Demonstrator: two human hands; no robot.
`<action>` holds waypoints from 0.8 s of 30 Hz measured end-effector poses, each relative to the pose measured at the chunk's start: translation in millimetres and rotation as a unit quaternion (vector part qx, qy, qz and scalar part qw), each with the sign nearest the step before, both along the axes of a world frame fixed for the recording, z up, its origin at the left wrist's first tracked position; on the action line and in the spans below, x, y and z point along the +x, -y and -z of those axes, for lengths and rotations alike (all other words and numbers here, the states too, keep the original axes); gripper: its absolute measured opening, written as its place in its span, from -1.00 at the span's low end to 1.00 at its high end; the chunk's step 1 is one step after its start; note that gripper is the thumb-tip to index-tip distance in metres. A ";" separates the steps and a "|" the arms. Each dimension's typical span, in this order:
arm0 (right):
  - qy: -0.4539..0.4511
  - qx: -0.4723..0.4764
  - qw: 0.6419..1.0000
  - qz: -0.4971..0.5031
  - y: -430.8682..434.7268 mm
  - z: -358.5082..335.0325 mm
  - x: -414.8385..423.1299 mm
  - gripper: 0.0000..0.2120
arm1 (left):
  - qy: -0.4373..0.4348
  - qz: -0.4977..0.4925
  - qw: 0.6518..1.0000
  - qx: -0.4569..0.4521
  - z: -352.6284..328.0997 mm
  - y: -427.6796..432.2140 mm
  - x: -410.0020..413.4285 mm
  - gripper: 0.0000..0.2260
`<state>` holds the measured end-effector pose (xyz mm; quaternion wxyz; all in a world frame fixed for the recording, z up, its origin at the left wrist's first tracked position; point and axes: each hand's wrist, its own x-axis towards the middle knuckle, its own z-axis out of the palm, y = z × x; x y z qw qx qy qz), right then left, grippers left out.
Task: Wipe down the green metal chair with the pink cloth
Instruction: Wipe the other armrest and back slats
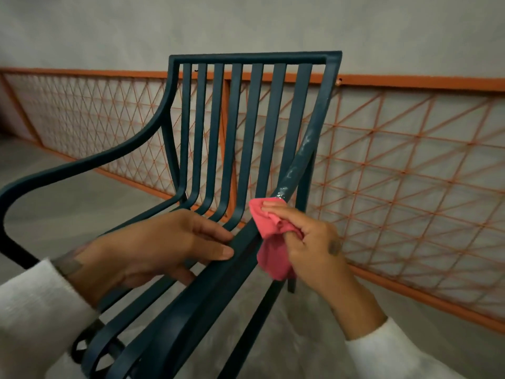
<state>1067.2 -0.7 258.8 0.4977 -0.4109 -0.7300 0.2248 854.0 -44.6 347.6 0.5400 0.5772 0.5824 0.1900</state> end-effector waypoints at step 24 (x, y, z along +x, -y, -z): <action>0.142 0.007 0.990 0.006 -8.4 -22.5 4.2 -0.51 | -0.018 0.008 0.980 0.198 25.4 -18.0 14.7 -0.80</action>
